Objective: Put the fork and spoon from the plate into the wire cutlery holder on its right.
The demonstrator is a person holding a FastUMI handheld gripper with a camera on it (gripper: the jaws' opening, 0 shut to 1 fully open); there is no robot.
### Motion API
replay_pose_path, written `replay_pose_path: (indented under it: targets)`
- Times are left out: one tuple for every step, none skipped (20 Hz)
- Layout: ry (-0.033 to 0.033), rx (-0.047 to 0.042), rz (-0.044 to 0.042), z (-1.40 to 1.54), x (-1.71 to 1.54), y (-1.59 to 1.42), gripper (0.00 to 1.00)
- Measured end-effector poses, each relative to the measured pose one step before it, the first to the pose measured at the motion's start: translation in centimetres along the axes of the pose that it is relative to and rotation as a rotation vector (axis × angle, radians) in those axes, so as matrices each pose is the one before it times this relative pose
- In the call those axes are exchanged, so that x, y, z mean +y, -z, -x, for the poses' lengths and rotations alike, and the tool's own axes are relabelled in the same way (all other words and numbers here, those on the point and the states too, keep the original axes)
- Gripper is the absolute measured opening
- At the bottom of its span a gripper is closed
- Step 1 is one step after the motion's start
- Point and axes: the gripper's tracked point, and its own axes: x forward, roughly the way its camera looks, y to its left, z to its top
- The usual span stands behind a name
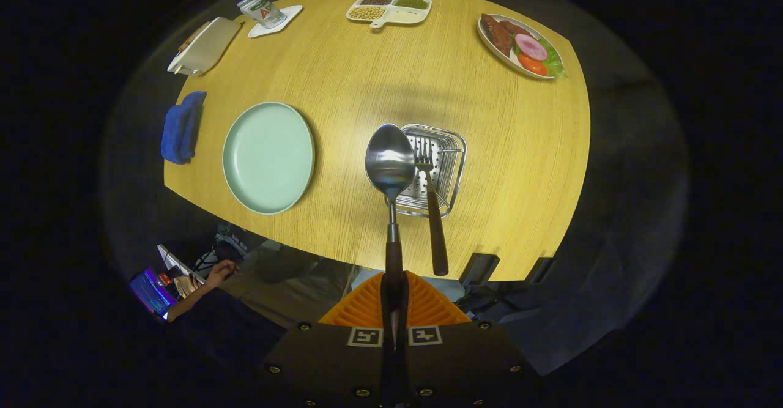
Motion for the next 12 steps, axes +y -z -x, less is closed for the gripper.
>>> replay_pose_path:
  targets:
    - [-0.00857, 0.01472, -0.00578, -0.072, -0.119, 0.292, 0.01]
    - [-0.00828, 0.01673, -0.00868, -0.082, -0.170, 0.196, 0.01]
    - [-0.00616, 0.01637, -0.01277, -0.274, -0.175, 0.154, 0.01]
    - [-0.00707, 0.01534, -0.01559, -0.249, -0.162, -0.019, 0.01]
    - [-0.01566, 0.01092, -0.02262, -0.359, 0.091, -0.283, 0.01]
    - [-0.01797, 0.01420, -0.02330, -0.440, 0.083, -0.277, 0.01]
    - [-0.00859, 0.02089, -0.01837, -0.432, -0.096, -0.047, 0.02]
    - [0.00144, 0.01682, -0.01484, -0.388, -0.264, -0.283, 0.02]
    - [0.00789, 0.01586, -0.01166, -0.301, -0.387, -0.288, 0.02]
    - [0.00316, 0.01104, -0.00810, -0.292, -0.055, -0.303, 0.02]
    - [-0.00608, 0.01015, -0.00717, -0.200, 0.227, -0.281, 0.02]
    - [-0.00727, 0.01094, -0.00524, -0.029, 0.113, -0.051, 0.02]
